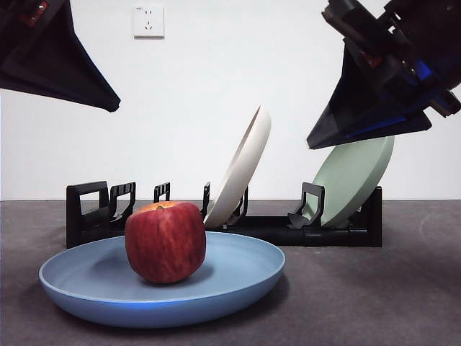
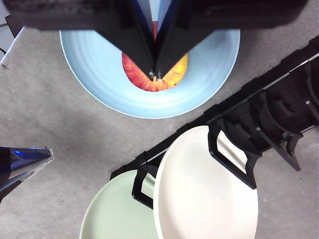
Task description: Take the blue plate from the plate rack,put the plate on the table,take the apple from the table,put the apple in the plate
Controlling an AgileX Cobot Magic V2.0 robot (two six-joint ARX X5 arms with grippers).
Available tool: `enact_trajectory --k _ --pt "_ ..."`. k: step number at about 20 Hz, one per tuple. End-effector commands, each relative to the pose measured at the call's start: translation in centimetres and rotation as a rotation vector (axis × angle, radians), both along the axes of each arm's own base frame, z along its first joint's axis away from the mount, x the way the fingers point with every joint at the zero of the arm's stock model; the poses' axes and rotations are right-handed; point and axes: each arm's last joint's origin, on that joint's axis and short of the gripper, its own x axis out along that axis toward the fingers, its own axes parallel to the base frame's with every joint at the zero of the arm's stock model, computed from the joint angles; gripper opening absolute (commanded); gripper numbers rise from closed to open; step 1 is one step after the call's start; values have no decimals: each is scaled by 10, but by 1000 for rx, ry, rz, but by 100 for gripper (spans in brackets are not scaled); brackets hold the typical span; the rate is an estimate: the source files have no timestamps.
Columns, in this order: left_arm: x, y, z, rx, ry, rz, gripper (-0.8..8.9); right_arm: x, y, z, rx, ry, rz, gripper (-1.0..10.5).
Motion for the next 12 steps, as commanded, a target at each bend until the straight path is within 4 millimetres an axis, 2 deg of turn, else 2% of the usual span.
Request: enact_trajectory --k 1,6,10,12 --pt "-4 -1 1 -7 -1 -14 -1 0 0 0 7 1 -6 1" --pt "-17 14 13 -15 -73 53 -1 -1 -1 1 13 -5 -6 1" --pt "-34 51 38 -89 -277 167 -1 -1 -1 1 13 -4 -6 1" --pt "-41 72 38 -125 -359 298 -1 -1 -1 1 12 -4 -6 1"
